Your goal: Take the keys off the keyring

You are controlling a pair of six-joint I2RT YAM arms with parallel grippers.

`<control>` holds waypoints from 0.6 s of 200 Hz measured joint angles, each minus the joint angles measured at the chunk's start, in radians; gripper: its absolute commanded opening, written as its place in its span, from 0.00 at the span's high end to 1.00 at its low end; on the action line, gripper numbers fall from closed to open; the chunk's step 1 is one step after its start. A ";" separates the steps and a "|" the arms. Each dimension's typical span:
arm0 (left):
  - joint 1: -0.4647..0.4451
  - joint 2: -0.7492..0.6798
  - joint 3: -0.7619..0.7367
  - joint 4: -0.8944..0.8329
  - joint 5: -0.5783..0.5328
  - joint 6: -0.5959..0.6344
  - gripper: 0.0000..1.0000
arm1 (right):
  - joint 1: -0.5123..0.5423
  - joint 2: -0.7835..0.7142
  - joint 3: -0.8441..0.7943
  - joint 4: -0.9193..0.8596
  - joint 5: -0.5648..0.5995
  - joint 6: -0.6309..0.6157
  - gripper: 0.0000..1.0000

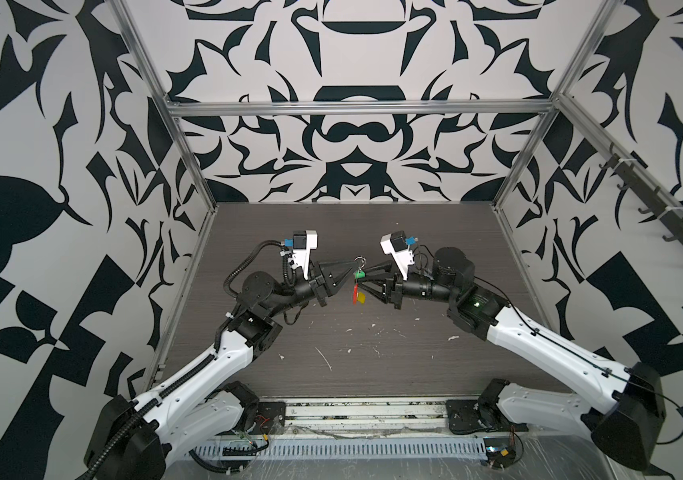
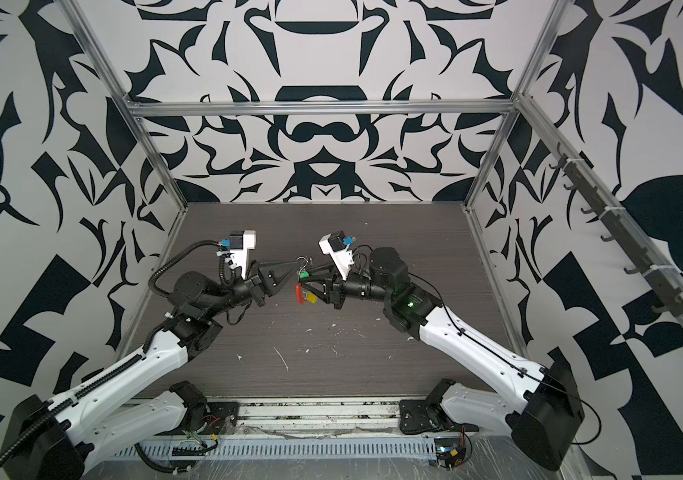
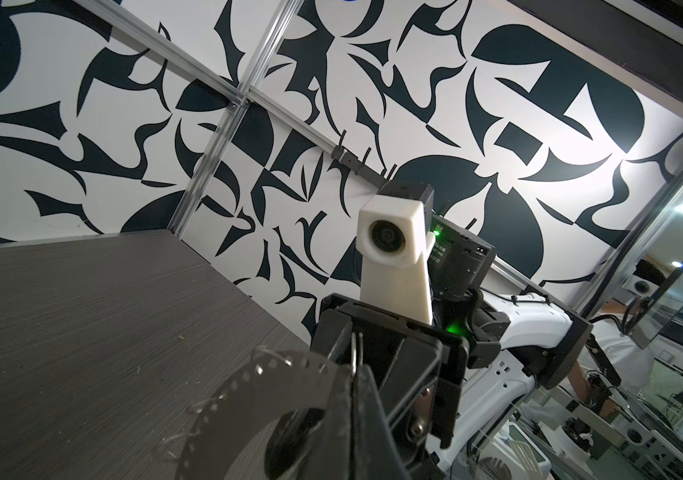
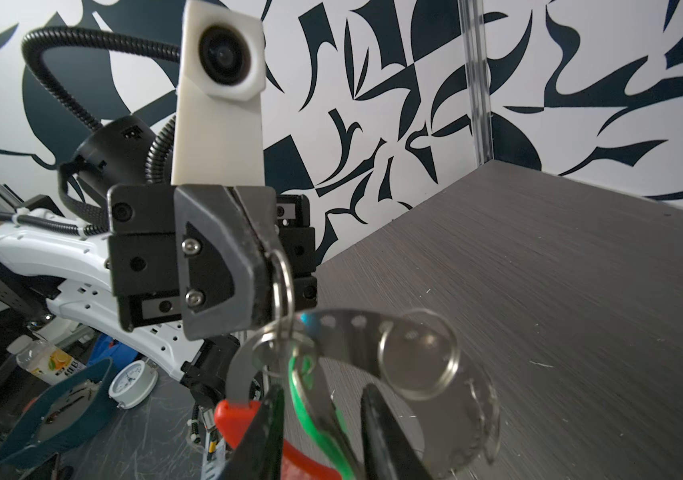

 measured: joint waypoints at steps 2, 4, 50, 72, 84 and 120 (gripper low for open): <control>0.000 0.000 0.000 0.000 0.000 0.000 1.00 | 0.000 0.000 0.000 0.000 0.000 -0.002 0.77; 0.000 0.000 0.000 0.000 0.000 0.000 1.00 | 0.000 0.000 0.001 0.000 0.001 -0.008 0.78; -0.002 -0.005 0.000 -0.030 -0.009 0.008 1.00 | 0.002 -0.003 0.002 -0.022 0.004 -0.016 1.00; -0.002 -0.020 0.000 -0.068 -0.010 0.019 1.00 | 0.005 -0.011 0.002 -0.051 0.011 -0.027 1.00; -0.002 -0.029 0.000 -0.092 -0.009 0.025 1.00 | 0.005 -0.017 0.006 -0.082 0.011 -0.033 1.00; -0.002 -0.069 0.010 -0.189 -0.005 0.056 1.00 | 0.005 -0.016 0.079 -0.233 -0.004 -0.068 1.00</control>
